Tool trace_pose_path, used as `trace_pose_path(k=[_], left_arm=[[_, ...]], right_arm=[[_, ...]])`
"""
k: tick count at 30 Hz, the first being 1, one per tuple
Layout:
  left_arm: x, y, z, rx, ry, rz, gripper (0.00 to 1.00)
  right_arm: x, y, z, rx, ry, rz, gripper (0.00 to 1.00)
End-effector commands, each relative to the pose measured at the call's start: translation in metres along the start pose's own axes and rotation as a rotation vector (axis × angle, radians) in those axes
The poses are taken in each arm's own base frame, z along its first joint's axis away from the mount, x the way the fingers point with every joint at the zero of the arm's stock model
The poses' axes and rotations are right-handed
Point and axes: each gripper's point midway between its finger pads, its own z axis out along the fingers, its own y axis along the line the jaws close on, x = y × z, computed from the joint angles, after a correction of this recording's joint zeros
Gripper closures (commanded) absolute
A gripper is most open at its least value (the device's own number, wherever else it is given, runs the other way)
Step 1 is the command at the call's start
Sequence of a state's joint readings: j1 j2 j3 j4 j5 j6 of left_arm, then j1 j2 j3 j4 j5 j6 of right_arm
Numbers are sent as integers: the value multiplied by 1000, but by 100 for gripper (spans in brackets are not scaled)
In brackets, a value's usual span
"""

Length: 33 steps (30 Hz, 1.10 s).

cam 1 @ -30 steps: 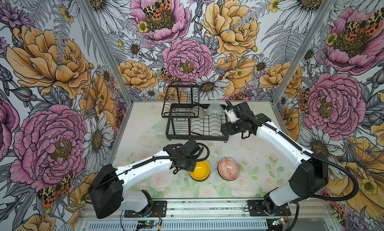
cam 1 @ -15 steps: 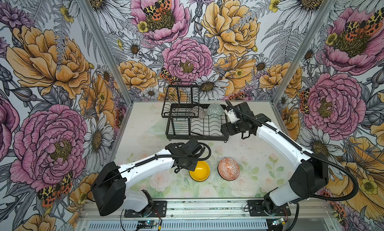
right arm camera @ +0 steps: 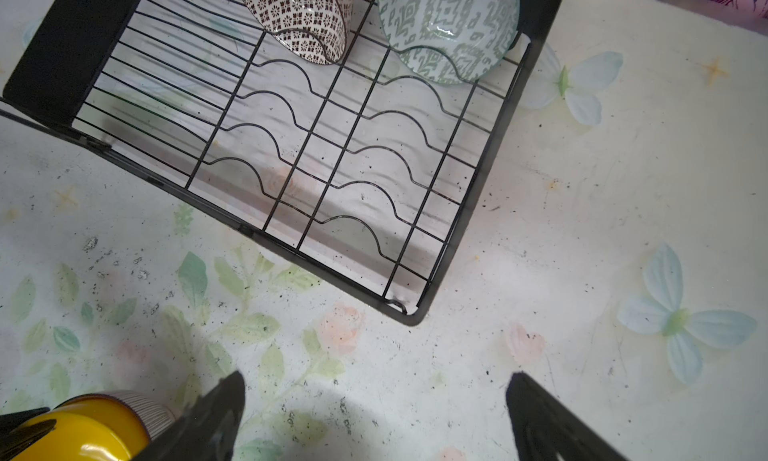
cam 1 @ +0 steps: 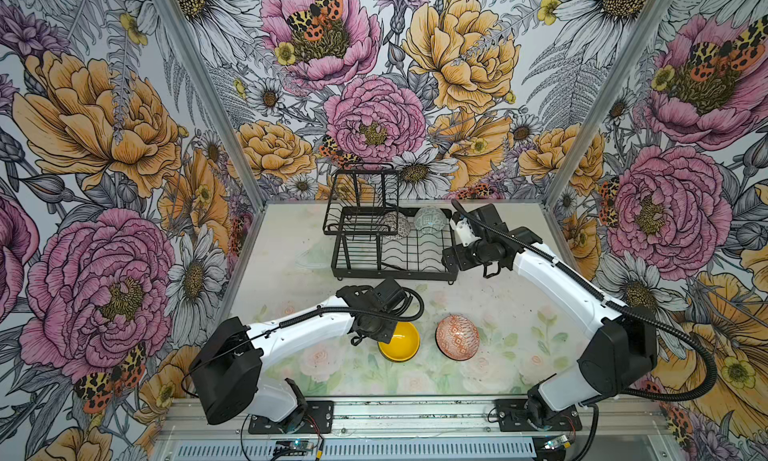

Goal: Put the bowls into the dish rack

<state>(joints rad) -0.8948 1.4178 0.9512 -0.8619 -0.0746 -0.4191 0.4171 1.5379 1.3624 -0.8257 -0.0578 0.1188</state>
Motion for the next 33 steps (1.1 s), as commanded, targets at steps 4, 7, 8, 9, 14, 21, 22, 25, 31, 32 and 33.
trace_pose_path(k=[4,7,8,9,14,21,22,25,31,32,33], left_arm=[[-7,-2,-14,7,-48,-15,95],[-11,0,-21,0,-66,-18,96],[-13,1,-24,-3,-75,-19,97],[-14,1,-27,-6,-81,-19,97],[-26,1,-47,15,-145,-40,98],[-57,17,-90,25,-313,-109,100],[-63,21,-96,19,-345,-121,100],[-88,37,-115,-5,-469,-169,100],[-138,51,-147,-24,-683,-226,100],[-145,52,-152,-28,-713,-226,100],[-150,52,-155,-37,-734,-227,100]], right_arm=[[-9,-3,-12,2,-56,4,0],[-9,-3,-14,2,-61,5,0],[-9,-3,-15,2,-64,4,1],[-10,-3,-16,2,-68,4,1],[-11,0,-24,-11,-85,-8,0],[-16,11,-51,-63,-158,-40,0],[-18,13,-57,-74,-174,-41,1],[-25,24,-76,-121,-237,-34,1],[-45,59,-111,-216,-343,-9,1],[-48,65,-114,-229,-351,-5,1],[-50,73,-117,-246,-356,-2,1]])
